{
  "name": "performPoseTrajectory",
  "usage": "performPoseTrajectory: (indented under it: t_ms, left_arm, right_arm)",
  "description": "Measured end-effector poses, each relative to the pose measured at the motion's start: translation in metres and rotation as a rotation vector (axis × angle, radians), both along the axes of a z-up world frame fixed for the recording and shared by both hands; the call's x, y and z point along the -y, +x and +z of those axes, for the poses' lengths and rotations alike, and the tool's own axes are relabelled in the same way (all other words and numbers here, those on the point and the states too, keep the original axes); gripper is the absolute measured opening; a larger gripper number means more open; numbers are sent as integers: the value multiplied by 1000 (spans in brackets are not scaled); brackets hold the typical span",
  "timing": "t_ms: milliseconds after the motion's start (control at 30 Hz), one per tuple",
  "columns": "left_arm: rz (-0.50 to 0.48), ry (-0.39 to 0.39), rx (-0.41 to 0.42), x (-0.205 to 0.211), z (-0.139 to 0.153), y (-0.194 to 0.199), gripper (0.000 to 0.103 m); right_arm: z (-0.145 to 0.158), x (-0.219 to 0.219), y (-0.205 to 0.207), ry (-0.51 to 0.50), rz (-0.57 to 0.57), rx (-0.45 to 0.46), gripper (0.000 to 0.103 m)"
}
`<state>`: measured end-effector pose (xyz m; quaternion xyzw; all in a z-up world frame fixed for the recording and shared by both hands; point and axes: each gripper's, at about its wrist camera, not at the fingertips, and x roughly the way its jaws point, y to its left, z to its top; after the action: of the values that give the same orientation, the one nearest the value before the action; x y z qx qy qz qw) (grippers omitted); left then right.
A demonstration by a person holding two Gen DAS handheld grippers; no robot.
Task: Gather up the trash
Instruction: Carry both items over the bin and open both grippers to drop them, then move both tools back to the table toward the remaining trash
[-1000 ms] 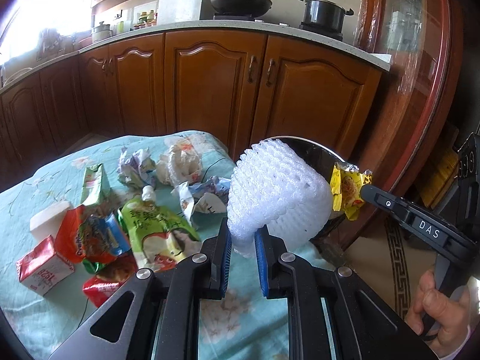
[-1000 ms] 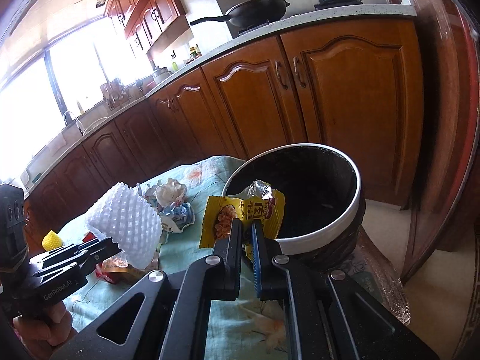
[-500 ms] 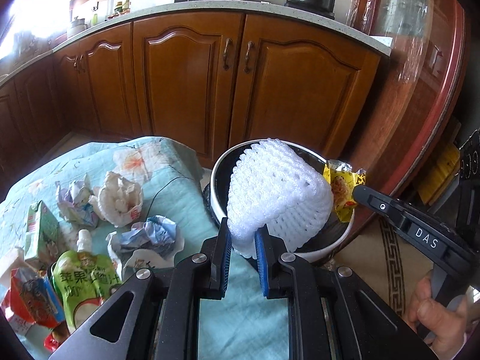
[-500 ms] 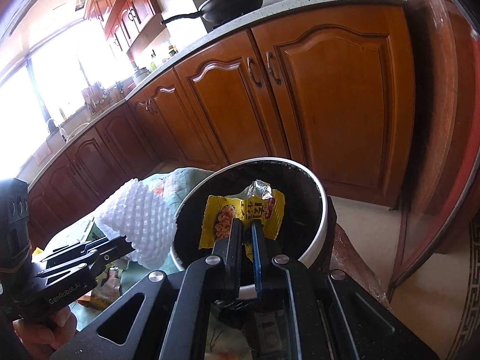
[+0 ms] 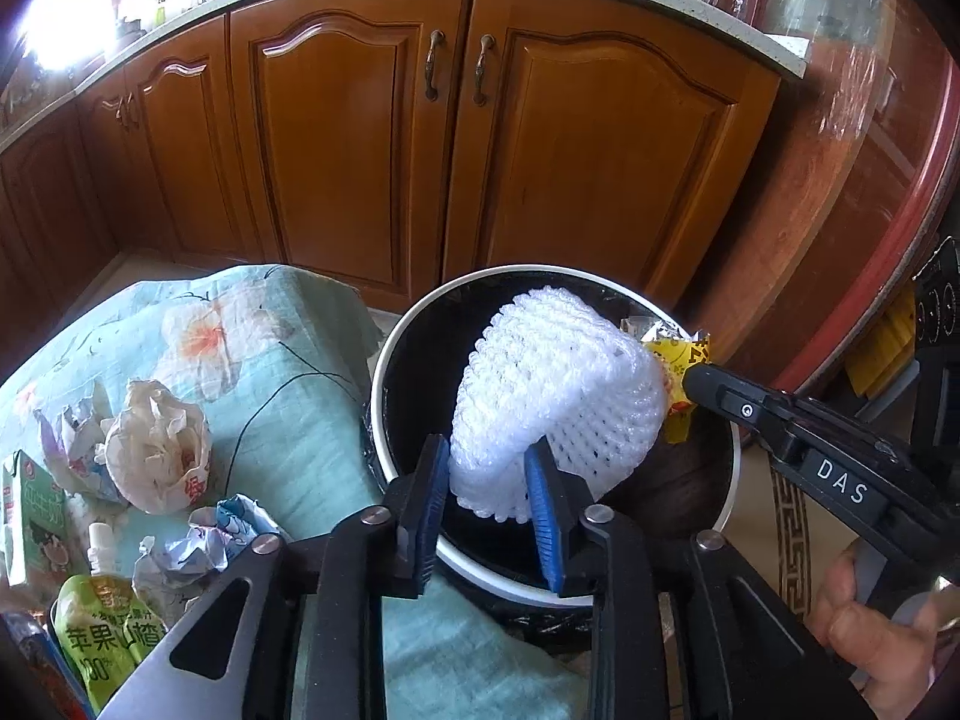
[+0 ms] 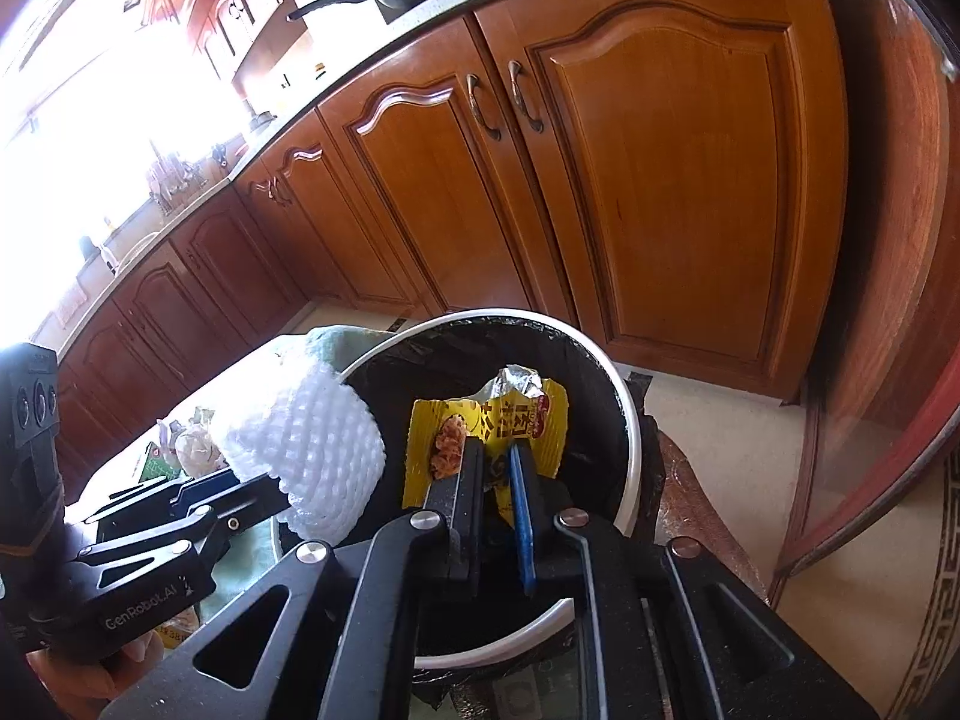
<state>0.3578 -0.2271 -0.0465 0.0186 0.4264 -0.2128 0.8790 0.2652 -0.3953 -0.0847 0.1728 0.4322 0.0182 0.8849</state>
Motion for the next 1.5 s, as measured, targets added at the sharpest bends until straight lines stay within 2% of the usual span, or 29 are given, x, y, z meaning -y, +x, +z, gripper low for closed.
performPoseTrajectory:
  t_ms: [33, 100, 167, 267, 400, 533, 1000, 1500]
  left_arm:
    - [1, 3, 1, 1, -1, 0, 38]
    - [3, 5, 7, 0, -2, -4, 45]
    - [6, 5, 8, 0, -3, -5, 49]
    - [14, -5, 8, -6, -3, -11, 50]
    - [31, -21, 23, -16, -2, -27, 57]
    - [54, -51, 29, -32, 1, -51, 60]
    - [140, -126, 58, -109, 20, -137, 61]
    - [280, -173, 65, -200, 36, -205, 61]
  right_arm:
    - [-2, 2, 1, 8, -5, -7, 21]
    - [-3, 4, 1, 25, -10, -7, 46]
    - [-2, 5, -3, 34, -17, 1, 55]
    - [0, 8, -6, 46, -24, 11, 58]
    - [7, 5, -14, 58, -34, 33, 78]
    - [12, -4, -27, 72, -40, 52, 87]
    - [9, -54, -74, 150, -4, 30, 89]
    - [8, -118, -92, 169, 98, 7, 89]
